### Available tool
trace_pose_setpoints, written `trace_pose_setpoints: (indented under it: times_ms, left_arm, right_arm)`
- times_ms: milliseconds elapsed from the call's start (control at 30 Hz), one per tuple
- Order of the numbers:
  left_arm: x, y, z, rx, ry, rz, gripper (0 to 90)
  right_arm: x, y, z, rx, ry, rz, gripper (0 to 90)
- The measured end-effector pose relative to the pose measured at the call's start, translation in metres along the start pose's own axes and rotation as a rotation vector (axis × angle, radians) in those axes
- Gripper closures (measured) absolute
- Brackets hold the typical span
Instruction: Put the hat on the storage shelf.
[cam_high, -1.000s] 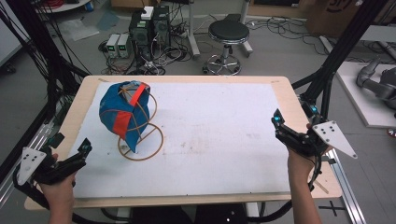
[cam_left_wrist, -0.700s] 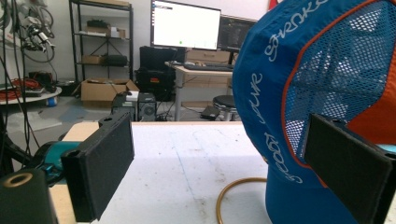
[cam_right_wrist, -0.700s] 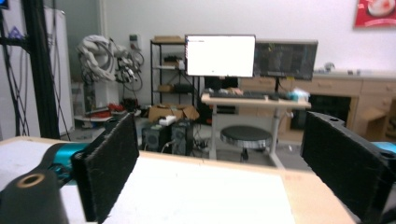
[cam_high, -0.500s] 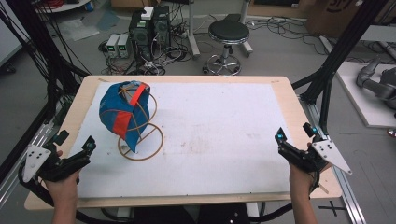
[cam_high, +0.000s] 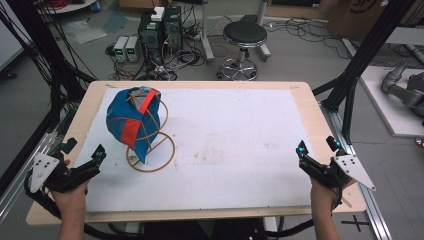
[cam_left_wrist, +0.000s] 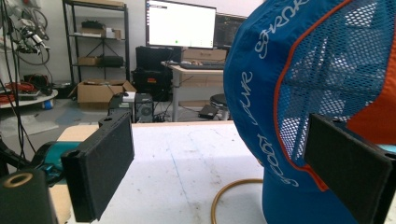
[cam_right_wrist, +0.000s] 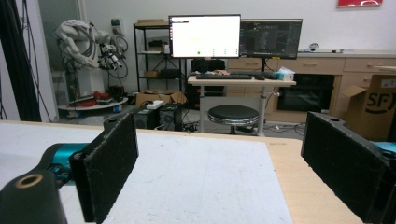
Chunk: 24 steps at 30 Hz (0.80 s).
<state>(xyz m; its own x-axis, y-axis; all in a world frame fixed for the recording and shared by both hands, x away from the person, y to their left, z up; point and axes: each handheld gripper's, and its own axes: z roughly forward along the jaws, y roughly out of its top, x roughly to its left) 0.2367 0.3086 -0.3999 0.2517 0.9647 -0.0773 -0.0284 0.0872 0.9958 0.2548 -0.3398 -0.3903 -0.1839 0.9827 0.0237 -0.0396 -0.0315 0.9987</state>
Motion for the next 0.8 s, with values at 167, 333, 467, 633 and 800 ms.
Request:
trace_pose_setpoints:
  times_ms: [167,333,467,633,800]
  left_arm:
    - [-0.001,0.000,0.003,0.002,-0.002,0.006,9.5]
    - [-0.002,0.002,0.001,0.002,-0.009,0.008,9.5]
    - [-0.006,0.002,0.003,0.000,-0.020,0.014,9.5]
    - [-0.008,0.001,0.005,0.009,-0.024,0.026,9.5]
    - [-0.007,0.001,0.005,0.009,-0.024,0.021,9.5]
  right_arm:
    - [-0.007,-0.004,-0.001,0.007,-0.023,0.017,10.9]
    - [-0.009,-0.007,-0.003,0.008,-0.030,0.052,10.9]
    - [-0.009,-0.004,-0.010,-0.015,-0.024,0.038,10.9]
    - [-0.010,-0.003,-0.011,-0.026,-0.030,0.037,10.9]
    - [-0.009,-0.006,-0.008,-0.002,-0.044,0.033,10.9]
